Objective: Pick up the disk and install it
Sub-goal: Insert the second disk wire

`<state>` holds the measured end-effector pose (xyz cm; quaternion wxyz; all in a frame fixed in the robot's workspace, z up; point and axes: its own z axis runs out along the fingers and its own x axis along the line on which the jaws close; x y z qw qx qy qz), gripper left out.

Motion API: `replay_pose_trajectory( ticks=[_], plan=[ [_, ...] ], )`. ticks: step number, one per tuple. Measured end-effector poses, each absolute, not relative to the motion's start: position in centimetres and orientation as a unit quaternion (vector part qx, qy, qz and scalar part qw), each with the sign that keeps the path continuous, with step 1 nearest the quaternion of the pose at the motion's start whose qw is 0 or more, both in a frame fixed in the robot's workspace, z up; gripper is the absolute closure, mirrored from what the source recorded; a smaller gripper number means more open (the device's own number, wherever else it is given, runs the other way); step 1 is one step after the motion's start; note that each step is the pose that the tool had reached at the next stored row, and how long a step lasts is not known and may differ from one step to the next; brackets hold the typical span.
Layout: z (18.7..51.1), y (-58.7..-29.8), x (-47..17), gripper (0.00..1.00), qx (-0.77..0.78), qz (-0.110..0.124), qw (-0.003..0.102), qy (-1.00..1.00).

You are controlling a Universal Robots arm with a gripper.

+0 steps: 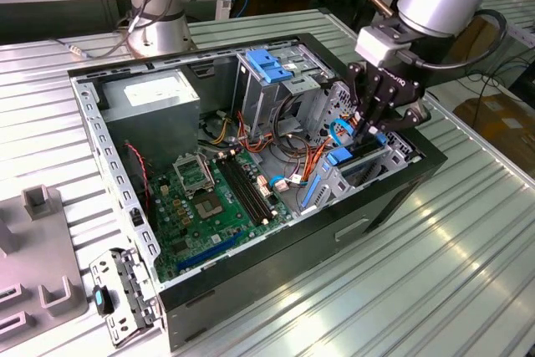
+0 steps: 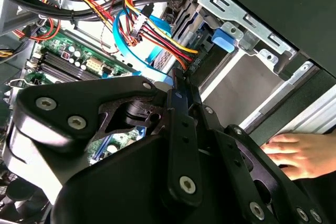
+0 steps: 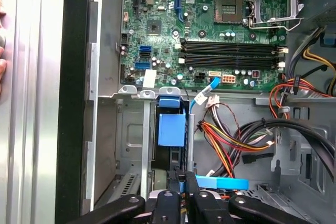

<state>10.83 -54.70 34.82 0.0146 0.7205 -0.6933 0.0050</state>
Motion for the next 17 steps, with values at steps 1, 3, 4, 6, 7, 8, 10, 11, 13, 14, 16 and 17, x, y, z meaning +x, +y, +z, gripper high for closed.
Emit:
replay_pose_trajectory(
  ticks=[1, 3, 4, 6, 7, 8, 10, 11, 13, 14, 16, 17],
  plan=[
    [34.77, -54.78, 10.82, 0.84, 0.72, 0.004, 0.013, -0.694],
    [34.73, -54.88, 10.83, 0.84, 0.72, 0.002, 0.011, -0.694],
    [34.72, -54.9, 10.83, 0.84, 0.72, 0.001, 0.01, -0.694],
    [34.73, -54.95, 10.84, 0.84, 0.72, -0.001, 0.007, -0.694],
    [34.73, -54.97, 10.83, 0.84, 0.72, -0.001, 0.005, -0.694],
    [34.73, -54.99, 10.83, 0.84, 0.72, 0.0, 0.003, -0.694],
    [34.72, -55.01, 10.83, 0.84, 0.72, 0.001, 0.002, -0.694],
    [34.72, -55.02, 10.83, 0.84, 0.72, 0.001, 0.001, -0.694],
    [34.73, -55.04, 10.83, 0.84, 0.72, 0.001, 0.001, -0.694],
    [34.72, -55.08, 10.83, 0.84, 0.72, 0.001, 0.001, -0.694],
    [34.72, -55.2, 10.81, 0.84, 0.72, 0.0, 0.0, -0.694],
    [34.71, -55.25, 10.8, 0.84, 0.72, 0.0, -0.001, -0.694]
  ],
)
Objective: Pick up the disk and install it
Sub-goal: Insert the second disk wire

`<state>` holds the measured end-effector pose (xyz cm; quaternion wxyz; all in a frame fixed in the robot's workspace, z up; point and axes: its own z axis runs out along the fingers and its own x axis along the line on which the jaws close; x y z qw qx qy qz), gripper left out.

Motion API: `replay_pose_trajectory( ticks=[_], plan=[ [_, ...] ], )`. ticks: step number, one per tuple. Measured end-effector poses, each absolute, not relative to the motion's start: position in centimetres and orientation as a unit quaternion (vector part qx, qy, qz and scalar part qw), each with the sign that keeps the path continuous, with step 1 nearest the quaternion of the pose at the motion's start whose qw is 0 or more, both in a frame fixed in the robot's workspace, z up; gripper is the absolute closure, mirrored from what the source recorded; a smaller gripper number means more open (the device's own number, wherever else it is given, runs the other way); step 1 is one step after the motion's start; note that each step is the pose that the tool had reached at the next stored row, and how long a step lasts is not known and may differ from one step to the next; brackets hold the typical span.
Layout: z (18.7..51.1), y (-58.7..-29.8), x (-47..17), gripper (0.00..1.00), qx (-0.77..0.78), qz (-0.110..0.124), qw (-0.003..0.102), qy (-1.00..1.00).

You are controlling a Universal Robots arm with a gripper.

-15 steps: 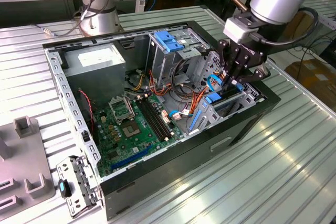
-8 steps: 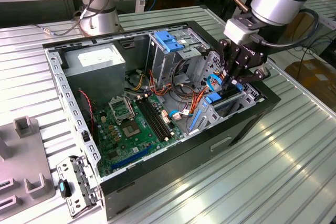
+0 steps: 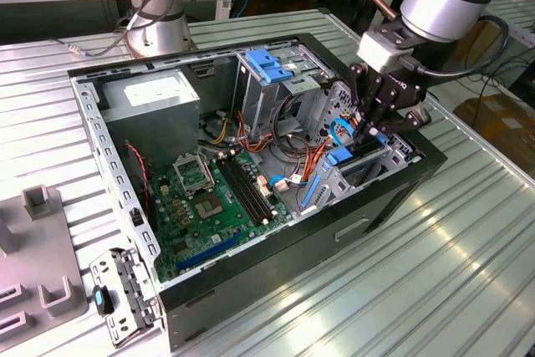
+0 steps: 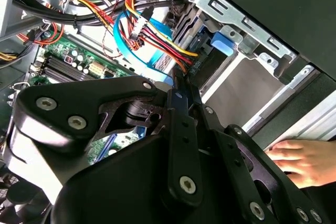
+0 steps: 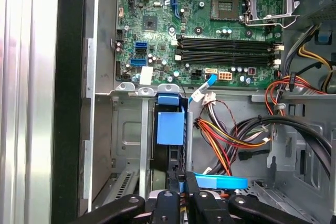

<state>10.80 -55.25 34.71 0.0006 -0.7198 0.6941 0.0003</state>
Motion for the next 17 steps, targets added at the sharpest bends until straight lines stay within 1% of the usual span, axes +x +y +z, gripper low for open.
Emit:
replay_pose_trajectory(
  ticks=[5, 17],
  plan=[
    [34.64, -55.34, 10.72, 0.84, -0.72, 0.001, 0.002, 0.694],
    [34.53, -55.54, 10.7, 0.84, -0.72, 0.008, 0.008, 0.694]
  ],
)
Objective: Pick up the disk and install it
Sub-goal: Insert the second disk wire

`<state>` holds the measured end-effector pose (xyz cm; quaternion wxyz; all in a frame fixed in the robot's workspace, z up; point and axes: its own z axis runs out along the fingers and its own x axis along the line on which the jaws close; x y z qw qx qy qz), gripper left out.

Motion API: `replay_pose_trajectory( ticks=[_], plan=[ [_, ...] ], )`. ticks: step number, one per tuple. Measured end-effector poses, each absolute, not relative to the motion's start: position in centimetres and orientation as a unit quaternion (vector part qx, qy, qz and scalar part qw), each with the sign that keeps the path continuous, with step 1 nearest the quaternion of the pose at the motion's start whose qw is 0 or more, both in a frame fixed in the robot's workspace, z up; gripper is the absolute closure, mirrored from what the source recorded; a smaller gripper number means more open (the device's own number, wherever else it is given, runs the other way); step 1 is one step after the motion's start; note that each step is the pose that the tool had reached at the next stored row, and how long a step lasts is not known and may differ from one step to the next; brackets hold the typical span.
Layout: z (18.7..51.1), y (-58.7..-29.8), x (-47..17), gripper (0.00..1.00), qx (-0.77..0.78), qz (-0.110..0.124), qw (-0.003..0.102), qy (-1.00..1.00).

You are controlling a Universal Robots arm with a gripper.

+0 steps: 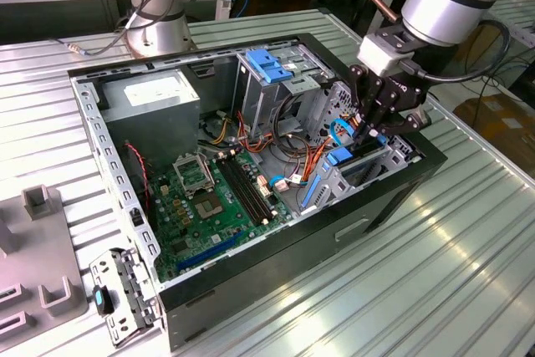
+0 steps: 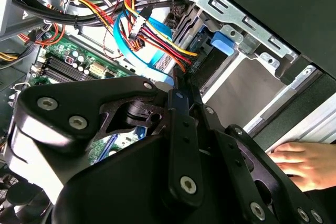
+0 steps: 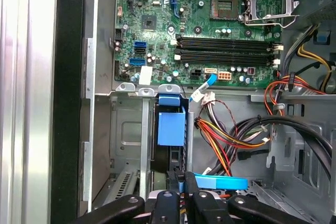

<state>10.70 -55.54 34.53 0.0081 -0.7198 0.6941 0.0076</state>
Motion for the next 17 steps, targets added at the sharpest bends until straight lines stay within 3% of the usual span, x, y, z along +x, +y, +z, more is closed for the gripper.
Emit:
replay_pose_trajectory(
  ticks=[17],
  plan=[
    [34.81, -55.72, 10.7, 0.84, -0.72, 0.009, 0.01, 0.694]
  ],
)
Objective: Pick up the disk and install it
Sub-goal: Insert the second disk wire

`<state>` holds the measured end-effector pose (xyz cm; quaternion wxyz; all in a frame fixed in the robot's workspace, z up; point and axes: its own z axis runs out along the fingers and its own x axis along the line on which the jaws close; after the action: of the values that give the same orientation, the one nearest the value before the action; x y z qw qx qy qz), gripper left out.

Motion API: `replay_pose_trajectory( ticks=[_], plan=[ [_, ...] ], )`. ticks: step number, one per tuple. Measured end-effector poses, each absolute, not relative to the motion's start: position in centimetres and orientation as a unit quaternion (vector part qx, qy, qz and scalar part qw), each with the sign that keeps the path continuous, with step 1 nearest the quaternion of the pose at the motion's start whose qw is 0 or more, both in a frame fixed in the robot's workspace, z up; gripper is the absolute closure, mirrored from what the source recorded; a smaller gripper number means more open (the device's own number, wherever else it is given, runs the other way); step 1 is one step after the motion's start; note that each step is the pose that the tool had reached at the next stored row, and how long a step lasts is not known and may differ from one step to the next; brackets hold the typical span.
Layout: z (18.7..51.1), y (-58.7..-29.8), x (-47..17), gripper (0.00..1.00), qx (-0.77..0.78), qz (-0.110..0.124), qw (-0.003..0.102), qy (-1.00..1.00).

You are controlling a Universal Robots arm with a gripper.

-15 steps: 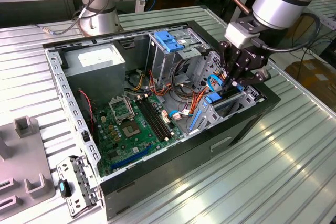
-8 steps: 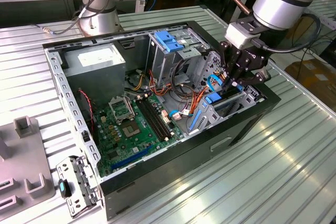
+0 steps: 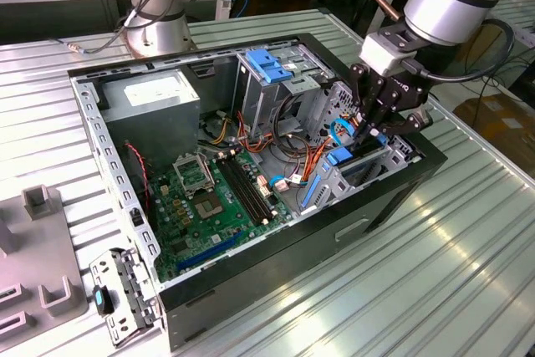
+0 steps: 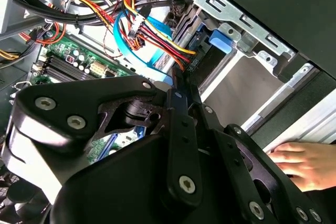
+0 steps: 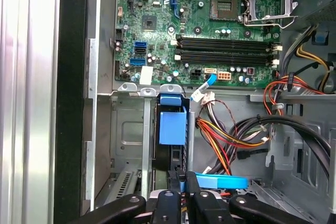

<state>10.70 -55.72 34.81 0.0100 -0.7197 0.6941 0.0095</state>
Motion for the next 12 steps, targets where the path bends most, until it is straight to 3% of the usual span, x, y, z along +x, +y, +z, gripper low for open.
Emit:
replay_pose_trajectory(
  ticks=[5, 6, 7, 12],
  plan=[
    [34.8, -55.7, 10.7, 0.84, -0.72, 0.01, 0.01, 0.694],
    [34.8, -56.0, 10.7, 0.84, -0.72, 0.012, 0.013, 0.694],
    [34.8, -56.7, 10.7, 0.84, -0.719, 0.027, 0.028, 0.694],
    [34.5, -57.0, 10.7, 0.84, -0.719, 0.029, 0.03, 0.694]
  ],
)
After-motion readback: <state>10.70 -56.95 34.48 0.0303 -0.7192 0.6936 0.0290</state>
